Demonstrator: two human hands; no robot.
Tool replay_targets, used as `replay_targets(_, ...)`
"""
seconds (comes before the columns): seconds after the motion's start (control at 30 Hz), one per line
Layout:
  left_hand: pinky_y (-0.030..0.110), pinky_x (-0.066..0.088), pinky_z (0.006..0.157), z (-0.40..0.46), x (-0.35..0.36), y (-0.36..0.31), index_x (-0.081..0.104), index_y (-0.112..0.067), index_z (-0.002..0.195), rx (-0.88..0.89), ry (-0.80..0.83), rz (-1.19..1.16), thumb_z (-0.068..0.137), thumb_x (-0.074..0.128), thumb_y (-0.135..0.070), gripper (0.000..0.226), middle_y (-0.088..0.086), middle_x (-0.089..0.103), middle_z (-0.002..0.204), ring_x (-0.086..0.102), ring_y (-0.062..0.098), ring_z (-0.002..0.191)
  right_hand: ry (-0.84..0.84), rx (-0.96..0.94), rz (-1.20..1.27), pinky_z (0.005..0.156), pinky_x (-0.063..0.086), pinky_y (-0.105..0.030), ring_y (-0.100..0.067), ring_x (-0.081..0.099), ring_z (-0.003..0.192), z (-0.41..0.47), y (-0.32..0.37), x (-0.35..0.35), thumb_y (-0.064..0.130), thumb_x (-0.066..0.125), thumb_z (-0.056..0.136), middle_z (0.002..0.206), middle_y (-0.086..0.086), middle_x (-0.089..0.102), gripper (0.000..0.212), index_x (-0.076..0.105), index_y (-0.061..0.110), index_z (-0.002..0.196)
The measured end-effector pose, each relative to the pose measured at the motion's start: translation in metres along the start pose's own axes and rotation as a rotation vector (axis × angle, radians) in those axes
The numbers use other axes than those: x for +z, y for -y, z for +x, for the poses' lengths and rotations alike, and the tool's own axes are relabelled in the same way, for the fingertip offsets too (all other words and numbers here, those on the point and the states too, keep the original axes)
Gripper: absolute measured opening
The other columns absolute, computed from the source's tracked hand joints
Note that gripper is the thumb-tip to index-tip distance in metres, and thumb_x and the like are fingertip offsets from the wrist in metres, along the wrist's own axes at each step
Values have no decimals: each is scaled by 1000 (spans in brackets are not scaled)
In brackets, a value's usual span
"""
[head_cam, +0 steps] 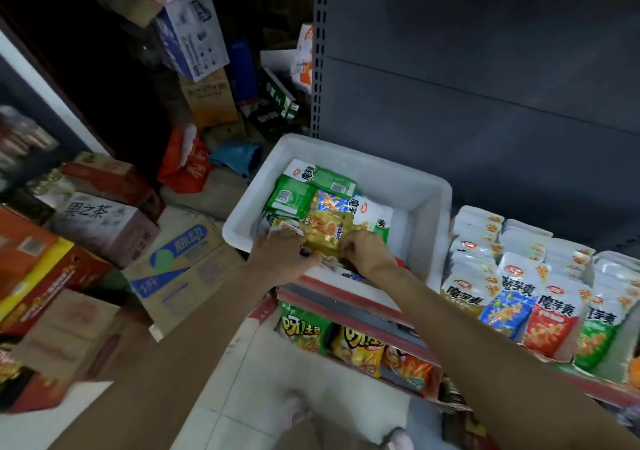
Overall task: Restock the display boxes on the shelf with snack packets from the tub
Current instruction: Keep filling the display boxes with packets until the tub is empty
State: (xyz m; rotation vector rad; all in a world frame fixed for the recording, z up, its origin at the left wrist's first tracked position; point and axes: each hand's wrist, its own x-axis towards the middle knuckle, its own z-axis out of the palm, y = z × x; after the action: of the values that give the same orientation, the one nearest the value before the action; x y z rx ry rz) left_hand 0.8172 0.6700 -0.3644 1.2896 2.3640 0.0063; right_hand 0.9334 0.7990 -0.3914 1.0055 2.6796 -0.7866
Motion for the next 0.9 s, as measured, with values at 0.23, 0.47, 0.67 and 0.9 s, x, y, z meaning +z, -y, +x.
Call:
replay_targets(0.23, 36, 37, 97, 3, 4, 3, 51, -22, 131, -22, -117, -152, 92, 48, -40, 43, 5, 58, 125, 53, 22, 115, -122, 60, -12, 73, 49, -37, -35, 62, 92, -10, -6, -9, -5, 39, 90, 98, -22, 65, 23, 57, -1, 103)
replay_targets(0.47, 37, 45, 90, 7, 12, -10, 54, -22, 123, -65, -128, -203, 91, 48, -32, 34, 3, 62, 109, 56, 20, 102, -122, 112, 311, 53, 37, -1, -18, 61, 78, -27, -21, -23, -8, 58, 81, 74, 0, 62, 27, 60, 16, 69)
replay_targets(0.67, 42, 37, 105, 8, 8, -33, 39, -10, 139, -39, -256, -493, 92, 57, -25, 52, 14, 40, 137, 41, 29, 126, -398, 31, 541, 54, 39, -6, -11, 53, 61, -42, -36, -41, 7, 66, 86, 74, -3, 66, 9, 70, 14, 82)
replay_targets(0.9, 38, 46, 95, 11, -25, -104, 49, -10, 106, -15, -252, -1116, 91, 60, -22, 22, 17, 62, 107, 60, 23, 102, -467, 21, 936, 67, 48, -33, -8, 58, 69, -79, -68, -96, 0, 60, 88, 74, 2, 59, 23, 57, 18, 76)
